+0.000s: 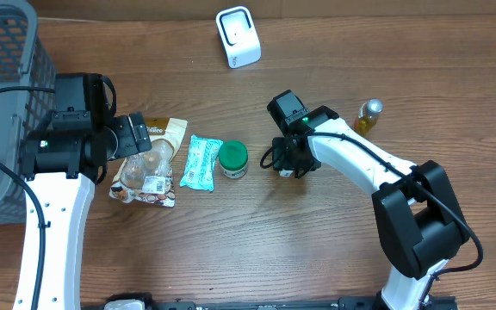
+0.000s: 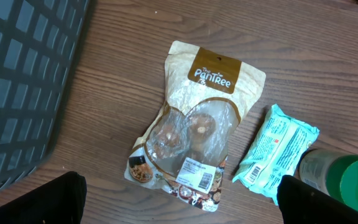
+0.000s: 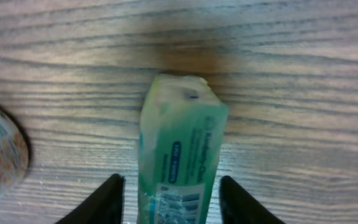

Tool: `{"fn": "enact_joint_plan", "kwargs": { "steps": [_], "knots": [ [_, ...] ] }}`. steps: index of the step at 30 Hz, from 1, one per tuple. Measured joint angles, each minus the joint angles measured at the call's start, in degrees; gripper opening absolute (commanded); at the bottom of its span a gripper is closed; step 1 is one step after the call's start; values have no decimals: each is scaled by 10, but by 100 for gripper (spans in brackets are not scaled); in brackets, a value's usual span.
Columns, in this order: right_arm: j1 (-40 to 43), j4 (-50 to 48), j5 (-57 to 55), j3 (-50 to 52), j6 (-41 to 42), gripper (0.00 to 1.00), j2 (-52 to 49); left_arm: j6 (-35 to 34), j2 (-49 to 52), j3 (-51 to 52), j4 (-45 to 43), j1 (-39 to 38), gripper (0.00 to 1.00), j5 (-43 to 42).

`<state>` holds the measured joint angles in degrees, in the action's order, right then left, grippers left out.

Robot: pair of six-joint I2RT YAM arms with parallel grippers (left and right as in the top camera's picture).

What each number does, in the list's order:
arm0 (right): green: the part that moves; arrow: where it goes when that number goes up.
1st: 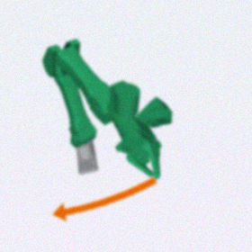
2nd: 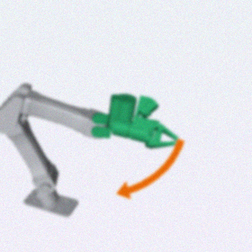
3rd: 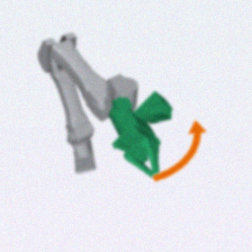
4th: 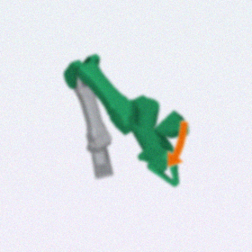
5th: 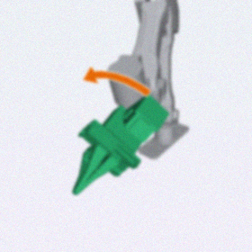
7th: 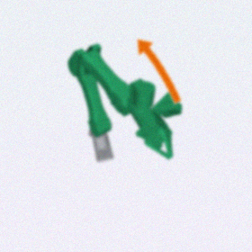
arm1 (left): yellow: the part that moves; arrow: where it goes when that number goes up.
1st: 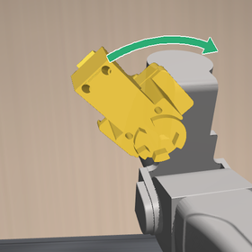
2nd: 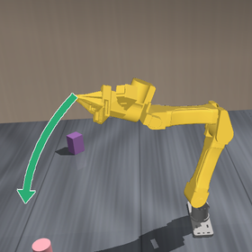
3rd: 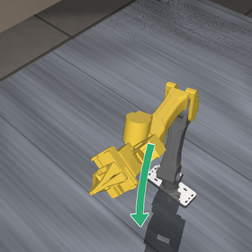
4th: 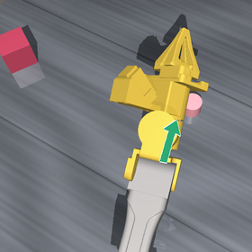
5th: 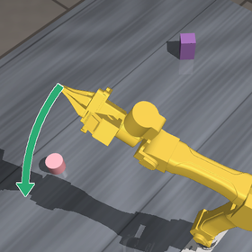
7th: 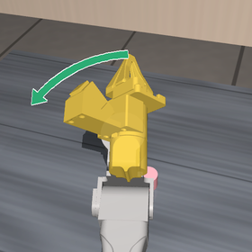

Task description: Scan the item barcode

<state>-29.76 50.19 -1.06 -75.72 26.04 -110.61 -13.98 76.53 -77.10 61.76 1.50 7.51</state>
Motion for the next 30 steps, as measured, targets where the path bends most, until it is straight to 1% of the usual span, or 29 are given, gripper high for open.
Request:
{"fn": "enact_joint_plan", "kwargs": {
  "steps": [7, 11, 12, 17, 21, 23, 24, 25, 26, 27, 30],
  "knots": [
    [-2, -1, -1, 3, 0, 52, 0, 0, 0, 0, 0, 0, 99, 0],
    [-8, -13, -3, 17, 7, 46, 0, 0, 0, 0, 0, 0, 99, 0],
    [-10, -13, -4, 20, 9, 43, 0, 0, 0, 0, 0, 0, 100, 0],
    [-11, -14, -5, 22, 14, 18, 0, 0, 0, 0, 0, 0, 100, 0],
    [-11, -14, -5, 22, 11, 4, 0, 0, 0, 0, 0, 0, 99, 0],
    [-11, -15, -5, 22, 12, 4, 0, 0, 0, 0, 0, 0, 100, 0],
    [-11, -15, -5, 22, 14, 5, 0, 0, 0, 0, 0, 0, 99, 0],
    [-11, -15, -5, 22, 12, 20, 0, 0, 0, 0, 0, 0, 99, 0],
    [-11, -15, -5, 22, 15, 32, 0, 0, 0, 0, 0, 0, 99, 0],
    [-11, -15, -5, 22, 15, 35, 0, 0, 0, 0, 0, 0, 99, 0],
    [-11, -15, -5, 23, 12, 38, 0, 0, 0, 0, 0, 0, 99, 0]
  ]
}}
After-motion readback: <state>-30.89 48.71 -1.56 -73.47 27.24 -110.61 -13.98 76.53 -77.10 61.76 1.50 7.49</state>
